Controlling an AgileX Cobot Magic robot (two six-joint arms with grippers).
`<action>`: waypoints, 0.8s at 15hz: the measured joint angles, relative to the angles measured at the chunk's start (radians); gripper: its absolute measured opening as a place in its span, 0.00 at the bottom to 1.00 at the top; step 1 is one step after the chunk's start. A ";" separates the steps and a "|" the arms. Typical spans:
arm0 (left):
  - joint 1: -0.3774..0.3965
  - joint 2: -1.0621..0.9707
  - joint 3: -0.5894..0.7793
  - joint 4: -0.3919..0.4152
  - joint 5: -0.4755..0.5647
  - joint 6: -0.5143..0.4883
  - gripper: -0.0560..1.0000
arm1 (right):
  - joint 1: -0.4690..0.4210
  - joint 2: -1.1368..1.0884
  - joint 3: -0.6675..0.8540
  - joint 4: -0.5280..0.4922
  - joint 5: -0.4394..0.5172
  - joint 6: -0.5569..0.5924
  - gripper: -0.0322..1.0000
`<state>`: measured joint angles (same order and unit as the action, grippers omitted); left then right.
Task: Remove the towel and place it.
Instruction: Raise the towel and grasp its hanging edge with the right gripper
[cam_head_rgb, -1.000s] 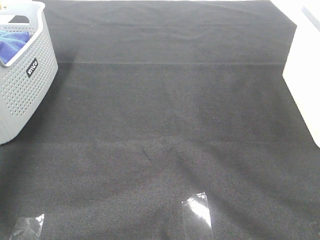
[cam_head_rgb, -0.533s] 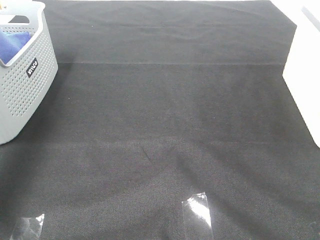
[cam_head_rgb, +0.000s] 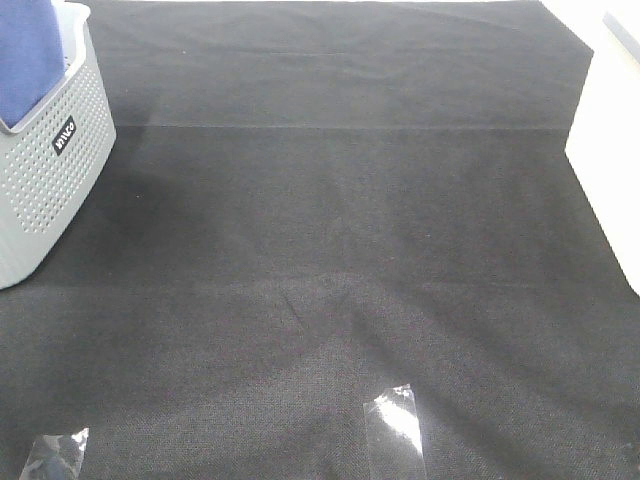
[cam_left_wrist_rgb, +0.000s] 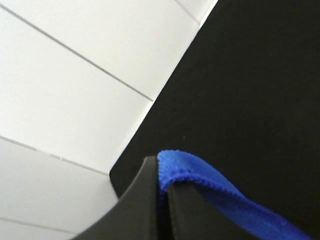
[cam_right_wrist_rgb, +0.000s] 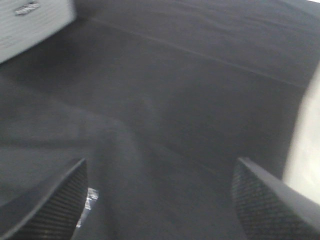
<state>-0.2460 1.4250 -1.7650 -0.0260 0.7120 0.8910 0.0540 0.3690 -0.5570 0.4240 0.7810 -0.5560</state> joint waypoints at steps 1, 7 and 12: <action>-0.046 -0.001 -0.001 0.008 -0.005 0.000 0.05 | 0.000 0.084 0.000 0.127 -0.025 -0.138 0.76; -0.312 -0.001 -0.001 0.078 0.021 0.012 0.05 | 0.000 0.629 -0.057 0.859 -0.022 -1.063 0.76; -0.476 0.018 -0.001 0.080 0.016 0.052 0.05 | 0.000 1.001 -0.278 1.014 0.256 -1.308 0.76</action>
<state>-0.7220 1.4430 -1.7660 0.0540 0.7280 0.9430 0.0540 1.3700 -0.8350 1.4380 1.0370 -1.8640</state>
